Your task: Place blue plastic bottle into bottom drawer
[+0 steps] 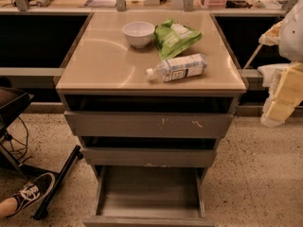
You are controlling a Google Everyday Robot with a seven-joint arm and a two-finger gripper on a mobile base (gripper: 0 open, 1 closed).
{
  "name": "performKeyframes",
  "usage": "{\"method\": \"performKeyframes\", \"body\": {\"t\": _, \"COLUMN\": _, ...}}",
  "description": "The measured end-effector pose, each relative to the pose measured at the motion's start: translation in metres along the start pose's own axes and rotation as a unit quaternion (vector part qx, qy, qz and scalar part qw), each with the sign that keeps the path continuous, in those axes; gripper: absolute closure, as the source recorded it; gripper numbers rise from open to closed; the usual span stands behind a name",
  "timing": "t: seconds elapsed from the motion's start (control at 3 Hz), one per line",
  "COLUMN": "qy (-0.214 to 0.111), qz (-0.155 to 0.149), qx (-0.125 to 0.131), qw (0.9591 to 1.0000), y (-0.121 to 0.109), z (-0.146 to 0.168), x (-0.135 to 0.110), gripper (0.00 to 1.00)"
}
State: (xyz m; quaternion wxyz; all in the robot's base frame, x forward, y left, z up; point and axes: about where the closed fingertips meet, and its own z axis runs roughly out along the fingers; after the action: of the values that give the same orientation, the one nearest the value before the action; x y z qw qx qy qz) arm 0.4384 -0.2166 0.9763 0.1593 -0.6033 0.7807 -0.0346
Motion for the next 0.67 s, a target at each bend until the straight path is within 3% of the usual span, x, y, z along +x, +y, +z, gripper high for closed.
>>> {"method": "performKeyframes", "body": {"t": 0.33, "qy": -0.004, "qz": -0.002, "qx": -0.001, "qw": 1.0000, "y": -0.009, "z": 0.006, "x": -0.005, "gripper": 0.00}}
{"method": "performKeyframes", "body": {"t": 0.67, "qy": -0.016, "qz": -0.014, "qx": -0.016, "qw": 0.9996, "y": -0.042, "z": 0.040, "x": -0.025, "gripper": 0.00}}
